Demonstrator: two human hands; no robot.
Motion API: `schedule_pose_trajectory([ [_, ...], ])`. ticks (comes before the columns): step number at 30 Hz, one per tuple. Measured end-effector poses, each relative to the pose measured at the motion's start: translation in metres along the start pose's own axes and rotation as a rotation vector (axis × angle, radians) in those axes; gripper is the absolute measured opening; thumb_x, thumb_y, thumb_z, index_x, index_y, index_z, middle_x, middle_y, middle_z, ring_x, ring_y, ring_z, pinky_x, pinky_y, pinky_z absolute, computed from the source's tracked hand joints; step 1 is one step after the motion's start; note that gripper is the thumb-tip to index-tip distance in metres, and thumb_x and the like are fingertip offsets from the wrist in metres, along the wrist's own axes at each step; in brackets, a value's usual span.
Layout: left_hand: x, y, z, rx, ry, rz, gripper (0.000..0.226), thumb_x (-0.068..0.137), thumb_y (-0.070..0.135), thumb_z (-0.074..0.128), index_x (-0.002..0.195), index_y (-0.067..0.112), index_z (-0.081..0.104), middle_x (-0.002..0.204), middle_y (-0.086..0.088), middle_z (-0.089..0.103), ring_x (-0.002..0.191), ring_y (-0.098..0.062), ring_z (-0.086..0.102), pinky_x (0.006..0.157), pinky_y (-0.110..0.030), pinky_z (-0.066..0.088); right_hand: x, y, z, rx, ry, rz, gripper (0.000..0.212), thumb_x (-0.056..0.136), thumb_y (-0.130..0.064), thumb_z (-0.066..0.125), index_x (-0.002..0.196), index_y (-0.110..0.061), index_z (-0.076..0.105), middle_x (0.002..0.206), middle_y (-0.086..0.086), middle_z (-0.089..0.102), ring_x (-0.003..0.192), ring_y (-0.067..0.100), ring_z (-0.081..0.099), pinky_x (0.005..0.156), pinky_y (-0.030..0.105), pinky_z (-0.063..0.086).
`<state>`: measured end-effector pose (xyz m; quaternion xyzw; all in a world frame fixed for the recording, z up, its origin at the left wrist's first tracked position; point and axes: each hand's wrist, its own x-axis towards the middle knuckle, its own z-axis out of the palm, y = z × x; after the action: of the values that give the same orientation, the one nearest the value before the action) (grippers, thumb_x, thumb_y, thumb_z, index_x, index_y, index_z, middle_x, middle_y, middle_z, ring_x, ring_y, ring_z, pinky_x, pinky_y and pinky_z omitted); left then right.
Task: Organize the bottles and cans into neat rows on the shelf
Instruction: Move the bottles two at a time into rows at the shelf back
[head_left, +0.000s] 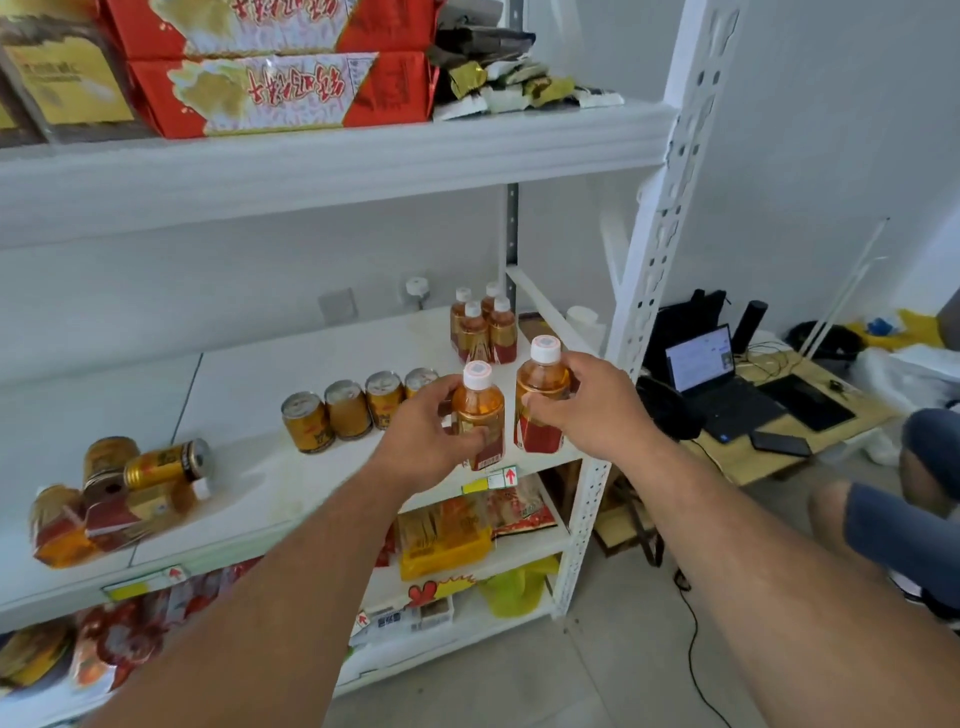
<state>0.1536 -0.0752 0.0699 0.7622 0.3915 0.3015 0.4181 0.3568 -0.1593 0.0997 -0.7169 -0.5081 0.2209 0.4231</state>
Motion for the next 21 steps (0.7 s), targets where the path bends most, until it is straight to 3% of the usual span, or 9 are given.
schedule_pose_trajectory([
  [2, 0.017, -0.006, -0.001, -0.015, 0.0, 0.002, 0.054, 0.061, 0.037, 0.076, 0.11, 0.046, 0.054, 0.098, 0.04, 0.061, 0.096, 0.015, 0.057, 0.07, -0.003, 0.046, 0.017, 0.002, 0.002, -0.001, -0.003, 0.007, 0.034, 0.074, -0.04, 0.08, 0.106, -0.04, 0.068, 0.093, -0.022, 0.069, 0.087, -0.005, 0.062, 0.07, 0.021, 0.047],
  [6, 0.046, -0.018, -0.001, -0.017, -0.008, -0.007, 0.06, 0.069, 0.021, 0.08, 0.12, 0.038, 0.053, 0.098, 0.039, 0.061, 0.098, 0.014, 0.057, 0.069, -0.004, 0.046, 0.052, 0.008, 0.008, -0.022, -0.019, 0.011, 0.037, 0.074, -0.041, 0.08, 0.109, -0.038, 0.068, 0.097, -0.021, 0.07, 0.091, -0.001, 0.064, 0.076, 0.025, 0.05],
  [11, 0.084, -0.026, 0.006, 0.032, -0.005, -0.046, 0.075, 0.057, 0.053, 0.071, 0.127, 0.041, 0.051, 0.103, 0.032, 0.061, 0.098, 0.009, 0.059, 0.07, -0.005, 0.046, 0.095, 0.025, 0.014, -0.042, -0.037, 0.023, 0.047, 0.076, -0.043, 0.081, 0.12, -0.037, 0.065, 0.109, -0.017, 0.069, 0.104, 0.008, 0.064, 0.089, 0.035, 0.053],
  [14, 0.109, -0.03, 0.016, 0.081, 0.014, -0.096, 0.083, 0.052, 0.06, 0.069, 0.131, 0.043, 0.048, 0.108, 0.028, 0.061, 0.103, 0.0, 0.06, 0.084, -0.024, 0.054, 0.119, 0.039, 0.017, -0.062, -0.047, 0.034, 0.055, 0.078, -0.045, 0.081, 0.128, -0.039, 0.059, 0.121, -0.013, 0.067, 0.114, 0.015, 0.061, 0.094, 0.039, 0.051],
  [17, 0.132, -0.032, 0.027, 0.118, 0.038, -0.137, 0.082, 0.052, 0.063, 0.069, 0.129, 0.047, 0.047, 0.112, 0.024, 0.063, 0.109, -0.007, 0.06, 0.091, -0.041, 0.054, 0.141, 0.052, 0.02, -0.077, -0.062, 0.028, 0.053, 0.079, -0.046, 0.08, 0.126, -0.04, 0.057, 0.12, -0.013, 0.067, 0.114, 0.016, 0.061, 0.089, 0.034, 0.047],
  [21, 0.155, -0.035, 0.041, 0.147, 0.097, -0.171, 0.08, 0.052, 0.064, 0.066, 0.127, 0.046, 0.048, 0.112, 0.024, 0.06, 0.108, -0.008, 0.058, 0.088, -0.035, 0.053, 0.166, 0.064, 0.02, -0.077, -0.116, 0.034, 0.041, 0.081, -0.045, 0.079, 0.114, -0.041, 0.055, 0.116, -0.012, 0.067, 0.109, 0.016, 0.062, 0.09, 0.036, 0.049],
])
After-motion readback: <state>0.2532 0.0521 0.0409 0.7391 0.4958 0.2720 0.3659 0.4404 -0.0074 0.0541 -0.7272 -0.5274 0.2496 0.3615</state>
